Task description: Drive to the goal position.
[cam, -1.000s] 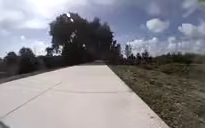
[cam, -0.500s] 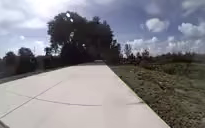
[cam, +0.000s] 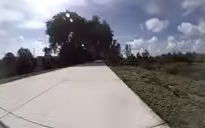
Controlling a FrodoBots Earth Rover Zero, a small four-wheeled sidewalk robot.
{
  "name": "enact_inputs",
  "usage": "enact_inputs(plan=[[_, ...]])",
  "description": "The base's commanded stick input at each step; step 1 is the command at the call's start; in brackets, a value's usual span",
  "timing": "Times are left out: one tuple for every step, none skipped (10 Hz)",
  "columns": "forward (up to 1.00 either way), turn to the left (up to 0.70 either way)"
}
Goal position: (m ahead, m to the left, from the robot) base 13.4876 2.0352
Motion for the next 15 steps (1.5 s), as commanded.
enact_inputs(plan=[[0.85, 0.00], [0.85, 0.00], [0.85, 0.14], [0.85, 0.34], [0.85, 0.22], [0.85, 0.07], [0.85, 0.00], [0.85, 0.00], [0.85, 0.00], [0.85, 0.00], [0.85, 0.00], [0.85, 0.00], [0.85, 0.00], [0.85, 0.00], [0.85, 0.00]])
